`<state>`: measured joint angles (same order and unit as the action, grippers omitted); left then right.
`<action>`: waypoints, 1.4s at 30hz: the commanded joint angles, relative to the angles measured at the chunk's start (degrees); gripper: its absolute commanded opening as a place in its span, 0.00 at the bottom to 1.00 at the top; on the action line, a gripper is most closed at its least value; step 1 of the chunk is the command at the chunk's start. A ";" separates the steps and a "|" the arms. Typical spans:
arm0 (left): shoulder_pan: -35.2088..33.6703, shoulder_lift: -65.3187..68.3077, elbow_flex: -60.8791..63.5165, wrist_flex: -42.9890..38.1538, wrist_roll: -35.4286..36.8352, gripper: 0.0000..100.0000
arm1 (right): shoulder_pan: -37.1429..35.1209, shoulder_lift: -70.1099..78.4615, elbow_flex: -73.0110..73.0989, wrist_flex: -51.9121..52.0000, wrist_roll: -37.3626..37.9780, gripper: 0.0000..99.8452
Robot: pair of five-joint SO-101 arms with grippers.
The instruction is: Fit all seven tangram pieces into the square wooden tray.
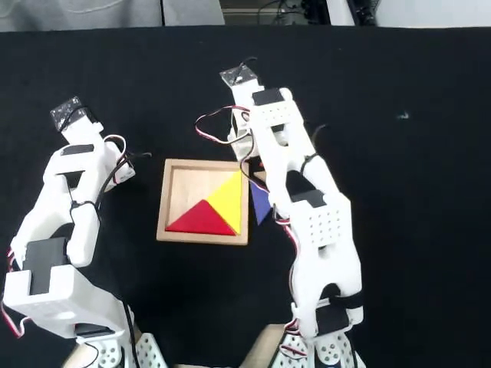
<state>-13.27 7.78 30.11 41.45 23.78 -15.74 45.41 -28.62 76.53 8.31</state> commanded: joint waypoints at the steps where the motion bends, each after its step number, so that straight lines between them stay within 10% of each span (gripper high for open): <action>1: 0.75 -2.90 -0.48 -0.97 0.44 0.08 | -2.81 -0.84 -2.42 1.23 0.53 0.01; 26: 2.42 -2.90 -0.57 -1.05 -8.09 0.08 | 23.91 -33.80 17.63 -1.58 12.57 0.01; 42: 2.51 -2.81 0.40 -3.34 -8.44 0.08 | 15.74 -24.31 17.63 -5.27 23.38 0.14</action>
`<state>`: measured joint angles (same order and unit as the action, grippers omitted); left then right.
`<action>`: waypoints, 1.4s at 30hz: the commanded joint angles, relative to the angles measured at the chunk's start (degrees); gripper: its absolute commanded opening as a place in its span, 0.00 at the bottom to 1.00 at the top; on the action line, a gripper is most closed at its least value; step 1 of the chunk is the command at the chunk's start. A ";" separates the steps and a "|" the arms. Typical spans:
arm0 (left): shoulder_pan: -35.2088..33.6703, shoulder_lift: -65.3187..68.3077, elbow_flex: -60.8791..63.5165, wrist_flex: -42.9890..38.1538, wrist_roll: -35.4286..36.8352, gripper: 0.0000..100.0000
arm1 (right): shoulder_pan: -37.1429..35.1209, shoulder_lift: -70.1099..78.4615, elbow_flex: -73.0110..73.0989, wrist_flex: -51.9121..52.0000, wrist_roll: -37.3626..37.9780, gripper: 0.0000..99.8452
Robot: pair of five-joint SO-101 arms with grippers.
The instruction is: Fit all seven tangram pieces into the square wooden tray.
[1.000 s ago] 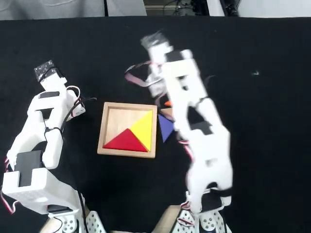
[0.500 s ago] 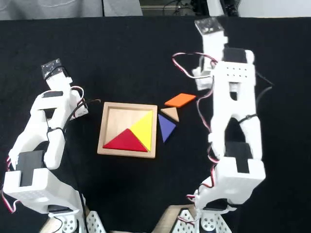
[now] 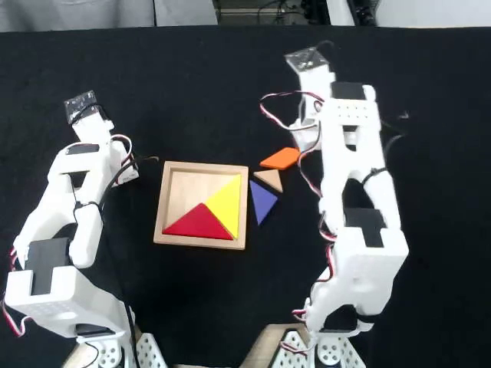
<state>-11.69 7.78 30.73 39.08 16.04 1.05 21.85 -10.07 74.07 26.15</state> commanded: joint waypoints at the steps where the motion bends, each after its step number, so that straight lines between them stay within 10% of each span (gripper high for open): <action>1: 0.92 -2.81 -0.22 -0.97 -0.70 0.08 | -0.88 -0.31 -0.57 -5.36 7.74 0.13; 10: 1.98 -2.81 -0.31 -0.97 -0.79 0.08 | 4.40 8.75 0.75 -21.01 12.40 0.03; 28: 1.98 -2.81 -0.40 -1.05 -0.79 0.08 | 5.27 3.65 4.00 7.38 34.46 0.02; 35: 1.98 -2.81 -0.40 -1.05 -0.79 0.08 | 6.68 -15.16 19.56 -5.80 34.99 0.01; 42: 1.98 -2.81 -0.31 -1.05 -0.79 0.08 | -1.14 -20.79 29.58 -12.04 35.34 0.19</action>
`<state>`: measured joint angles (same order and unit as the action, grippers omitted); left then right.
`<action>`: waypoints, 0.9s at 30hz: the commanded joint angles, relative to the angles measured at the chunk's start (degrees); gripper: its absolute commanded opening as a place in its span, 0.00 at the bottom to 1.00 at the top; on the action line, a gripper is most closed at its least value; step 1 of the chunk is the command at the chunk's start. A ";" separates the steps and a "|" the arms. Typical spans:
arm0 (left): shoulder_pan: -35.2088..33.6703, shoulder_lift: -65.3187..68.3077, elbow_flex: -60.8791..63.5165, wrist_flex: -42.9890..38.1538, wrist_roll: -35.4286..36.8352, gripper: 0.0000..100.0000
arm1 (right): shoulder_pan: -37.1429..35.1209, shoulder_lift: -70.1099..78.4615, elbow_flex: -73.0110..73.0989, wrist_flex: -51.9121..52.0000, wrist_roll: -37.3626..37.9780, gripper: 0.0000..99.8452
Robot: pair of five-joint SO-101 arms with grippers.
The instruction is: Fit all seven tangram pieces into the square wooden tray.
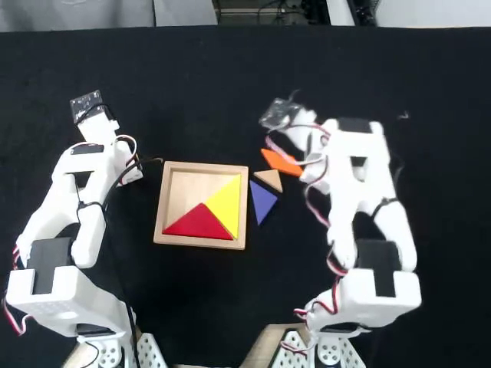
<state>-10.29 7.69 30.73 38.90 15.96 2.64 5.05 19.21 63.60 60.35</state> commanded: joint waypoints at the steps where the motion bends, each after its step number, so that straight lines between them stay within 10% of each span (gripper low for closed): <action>1: 0.57 -2.73 -0.31 -0.88 -0.70 0.08 | -3.43 -4.00 0.22 -1.85 1.76 0.20; 27: 0.57 -2.73 -0.40 -0.88 -0.70 0.08 | -8.79 9.27 -7.60 -1.85 12.75 0.27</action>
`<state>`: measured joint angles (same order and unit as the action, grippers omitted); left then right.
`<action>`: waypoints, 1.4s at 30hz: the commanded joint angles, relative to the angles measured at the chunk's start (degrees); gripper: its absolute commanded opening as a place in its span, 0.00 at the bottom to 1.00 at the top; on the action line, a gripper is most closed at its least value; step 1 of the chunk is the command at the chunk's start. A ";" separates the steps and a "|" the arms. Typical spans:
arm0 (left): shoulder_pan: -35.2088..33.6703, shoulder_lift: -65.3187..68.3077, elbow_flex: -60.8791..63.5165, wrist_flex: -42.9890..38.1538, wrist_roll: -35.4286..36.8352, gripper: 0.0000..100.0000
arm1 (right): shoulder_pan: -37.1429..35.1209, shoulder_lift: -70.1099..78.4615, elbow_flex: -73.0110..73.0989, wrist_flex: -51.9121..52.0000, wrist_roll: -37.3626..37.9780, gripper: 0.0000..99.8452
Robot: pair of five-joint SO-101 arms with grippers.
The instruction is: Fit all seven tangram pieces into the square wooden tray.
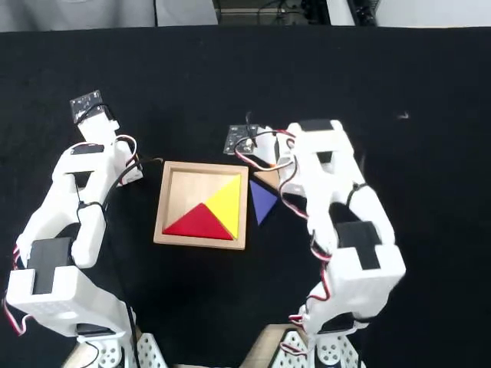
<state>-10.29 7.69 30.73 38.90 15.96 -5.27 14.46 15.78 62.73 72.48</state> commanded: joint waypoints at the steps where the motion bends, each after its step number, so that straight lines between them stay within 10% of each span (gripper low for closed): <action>1: 0.57 -2.73 -0.40 -0.88 -0.70 0.08 | -0.79 -0.04 -4.35 -0.97 0.62 0.27; 42: 0.57 -2.73 -0.40 -0.88 -0.70 0.08 | 4.92 1.27 -12.35 -0.44 4.31 0.08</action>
<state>-10.29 7.69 30.73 38.90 15.96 -2.11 21.49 6.81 58.86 75.65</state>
